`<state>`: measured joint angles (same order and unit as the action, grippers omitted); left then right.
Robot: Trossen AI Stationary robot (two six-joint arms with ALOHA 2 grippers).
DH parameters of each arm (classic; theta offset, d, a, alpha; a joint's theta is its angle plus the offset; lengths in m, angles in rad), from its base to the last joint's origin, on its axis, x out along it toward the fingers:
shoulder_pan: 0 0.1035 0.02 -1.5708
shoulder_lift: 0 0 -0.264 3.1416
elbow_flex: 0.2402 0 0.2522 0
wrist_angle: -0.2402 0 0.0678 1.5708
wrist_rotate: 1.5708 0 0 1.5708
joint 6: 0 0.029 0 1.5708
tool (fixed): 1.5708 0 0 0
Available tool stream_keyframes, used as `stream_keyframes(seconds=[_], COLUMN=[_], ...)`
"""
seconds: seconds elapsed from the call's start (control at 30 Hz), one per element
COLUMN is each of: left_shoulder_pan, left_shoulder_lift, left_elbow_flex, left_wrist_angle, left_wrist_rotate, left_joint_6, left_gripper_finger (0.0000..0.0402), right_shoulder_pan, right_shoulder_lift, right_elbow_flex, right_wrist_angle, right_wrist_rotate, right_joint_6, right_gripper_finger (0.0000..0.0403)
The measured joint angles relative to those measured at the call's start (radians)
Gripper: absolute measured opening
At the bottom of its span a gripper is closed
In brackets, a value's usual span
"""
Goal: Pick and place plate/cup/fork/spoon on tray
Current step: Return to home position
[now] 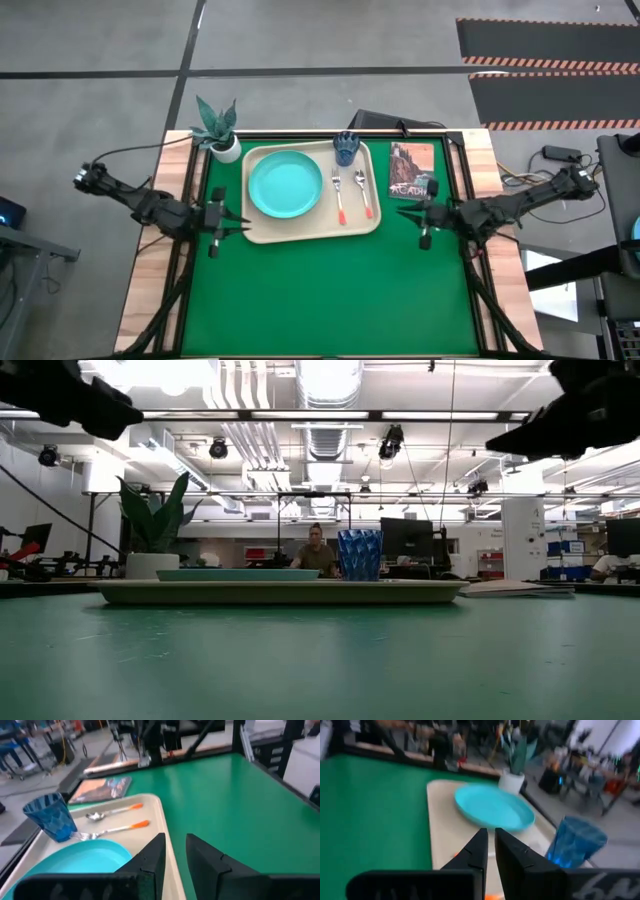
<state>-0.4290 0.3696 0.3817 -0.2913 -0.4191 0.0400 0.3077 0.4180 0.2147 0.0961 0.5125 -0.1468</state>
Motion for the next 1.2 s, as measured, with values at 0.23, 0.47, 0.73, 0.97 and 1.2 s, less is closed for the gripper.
stream_keyframes(seconds=[0.23,0.47,0.73,0.97,1.2], left_shoulder_pan=[0.001,0.002,0.004,0.004,0.004], left_shoulder_lift=[-0.236,-0.360,-0.353,-0.352,-0.306], left_elbow_flex=[-0.106,-0.183,-0.268,-0.359,-0.369], left_wrist_angle=[0.045,0.100,0.245,0.338,0.356], left_wrist_rotate=[0.000,-0.036,-0.034,-0.106,-0.112], left_joint_6=[0.081,0.131,0.273,0.325,0.325], left_gripper_finger=[0.0061,0.0057,0.0011,0.0003,0.0004], right_shoulder_pan=[0.000,0.000,0.000,0.000,0.000], right_shoulder_lift=[-0.259,-0.413,-0.418,-0.397,-0.389], right_elbow_flex=[-0.108,-0.136,-0.203,-0.202,-0.203], right_wrist_angle=[0.029,0.004,-0.019,-0.035,-0.036], right_wrist_rotate=[-0.019,-0.023,-0.107,-0.224,-0.225], right_joint_6=[-0.123,-0.225,-0.147,-0.046,-0.045], right_gripper_finger=[0.0011,0.0010,0.0010,0.0009,0.0009])
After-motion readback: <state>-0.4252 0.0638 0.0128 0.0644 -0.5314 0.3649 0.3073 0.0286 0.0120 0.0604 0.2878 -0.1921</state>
